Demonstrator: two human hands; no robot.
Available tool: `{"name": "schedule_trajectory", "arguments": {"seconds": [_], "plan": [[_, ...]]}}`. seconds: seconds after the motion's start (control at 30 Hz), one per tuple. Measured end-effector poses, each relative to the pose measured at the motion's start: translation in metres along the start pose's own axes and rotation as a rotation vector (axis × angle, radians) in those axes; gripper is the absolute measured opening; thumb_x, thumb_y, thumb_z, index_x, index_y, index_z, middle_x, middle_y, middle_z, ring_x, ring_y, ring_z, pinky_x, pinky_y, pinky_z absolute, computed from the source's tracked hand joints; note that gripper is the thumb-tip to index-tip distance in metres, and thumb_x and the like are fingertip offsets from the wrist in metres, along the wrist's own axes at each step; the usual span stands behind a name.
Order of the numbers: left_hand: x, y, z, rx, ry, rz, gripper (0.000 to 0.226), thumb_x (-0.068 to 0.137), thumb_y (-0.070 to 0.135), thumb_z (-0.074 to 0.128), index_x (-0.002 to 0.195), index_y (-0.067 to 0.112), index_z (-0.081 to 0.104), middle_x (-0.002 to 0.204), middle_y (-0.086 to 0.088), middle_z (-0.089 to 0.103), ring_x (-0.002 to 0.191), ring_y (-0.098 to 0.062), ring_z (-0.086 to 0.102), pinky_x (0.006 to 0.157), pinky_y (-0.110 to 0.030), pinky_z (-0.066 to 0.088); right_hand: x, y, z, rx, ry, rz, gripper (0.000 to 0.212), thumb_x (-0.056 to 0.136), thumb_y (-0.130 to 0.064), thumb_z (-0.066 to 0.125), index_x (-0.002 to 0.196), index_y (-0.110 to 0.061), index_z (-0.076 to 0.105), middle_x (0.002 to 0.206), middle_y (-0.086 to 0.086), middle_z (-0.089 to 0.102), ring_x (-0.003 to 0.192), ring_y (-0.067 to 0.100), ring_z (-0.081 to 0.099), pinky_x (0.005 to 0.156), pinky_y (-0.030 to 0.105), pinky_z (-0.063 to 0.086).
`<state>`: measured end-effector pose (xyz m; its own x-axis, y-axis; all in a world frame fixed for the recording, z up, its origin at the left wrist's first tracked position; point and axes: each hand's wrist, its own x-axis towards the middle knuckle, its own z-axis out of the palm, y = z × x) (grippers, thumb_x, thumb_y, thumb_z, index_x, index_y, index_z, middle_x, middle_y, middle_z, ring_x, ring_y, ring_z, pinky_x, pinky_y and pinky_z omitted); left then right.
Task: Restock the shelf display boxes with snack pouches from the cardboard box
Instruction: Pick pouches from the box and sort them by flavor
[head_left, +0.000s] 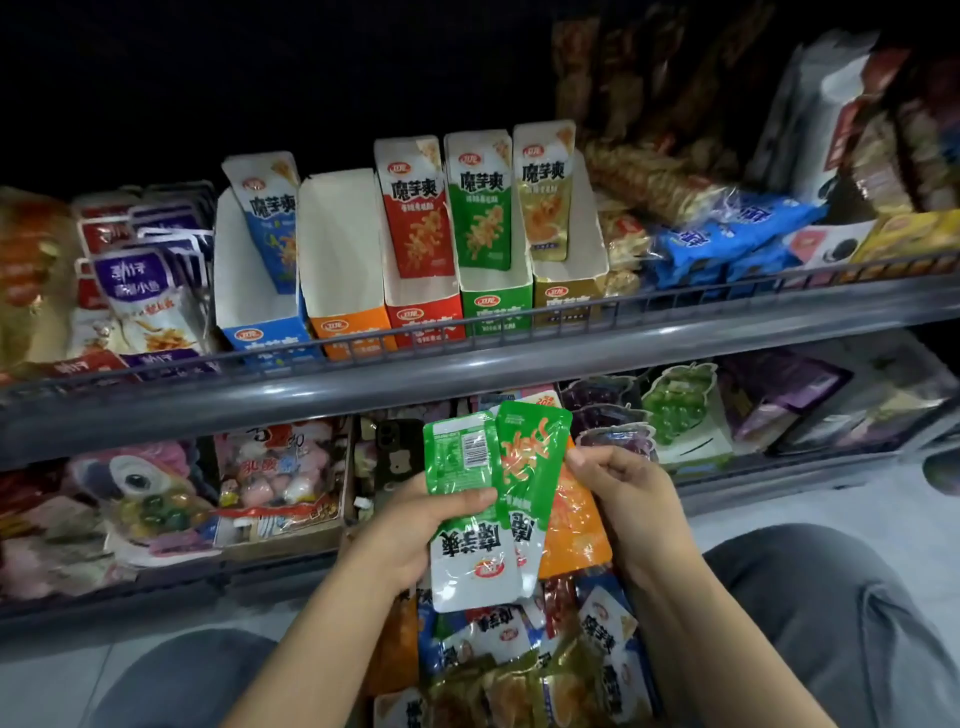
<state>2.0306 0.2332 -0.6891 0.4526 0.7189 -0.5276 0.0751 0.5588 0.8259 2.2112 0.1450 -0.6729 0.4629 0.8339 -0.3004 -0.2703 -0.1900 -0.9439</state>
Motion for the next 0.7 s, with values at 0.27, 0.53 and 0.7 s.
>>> {"name": "schedule_trajectory", "arguments": {"seconds": [0.27, 0.53, 0.7], "plan": [[-0.021, 0.057, 0.008, -0.018, -0.012, 0.284, 0.047, 0.051, 0.011, 0.077, 0.097, 0.007, 0.066, 0.09, -0.011, 0.074, 0.085, -0.029, 0.07, 0.082, -0.042, 0.055, 0.008, -0.063, -0.011, -0.103, 0.08, -0.264, 0.006, 0.092, -0.01, 0.057, 0.088, -0.012, 0.054, 0.066, 0.01, 0.056, 0.047, 0.014, 0.049, 0.042, 0.024, 0.039], [-0.006, 0.089, 0.031, -0.033, -0.007, 0.377, 0.015, 0.079, -0.002, 0.066, 0.09, 0.008, 0.067, 0.083, -0.007, 0.075, 0.075, -0.023, 0.071, 0.068, -0.032, 0.056, 0.029, -0.109, 0.009, -0.206, -0.093, -0.253, 0.016, 0.094, -0.005, 0.052, 0.099, -0.014, 0.064, 0.088, 0.011, 0.06, 0.072, 0.021, 0.055, 0.052, 0.024, 0.046], [-0.001, 0.101, 0.04, 0.071, 0.016, 0.456, 0.018, 0.081, 0.005, 0.07, 0.09, 0.02, 0.07, 0.09, 0.002, 0.075, 0.084, -0.016, 0.071, 0.079, -0.034, 0.053, 0.045, -0.134, 0.027, -0.289, -0.135, -0.287, 0.014, 0.096, -0.01, 0.051, 0.092, -0.008, 0.064, 0.071, 0.001, 0.058, 0.061, 0.015, 0.052, 0.052, 0.023, 0.044]]}}
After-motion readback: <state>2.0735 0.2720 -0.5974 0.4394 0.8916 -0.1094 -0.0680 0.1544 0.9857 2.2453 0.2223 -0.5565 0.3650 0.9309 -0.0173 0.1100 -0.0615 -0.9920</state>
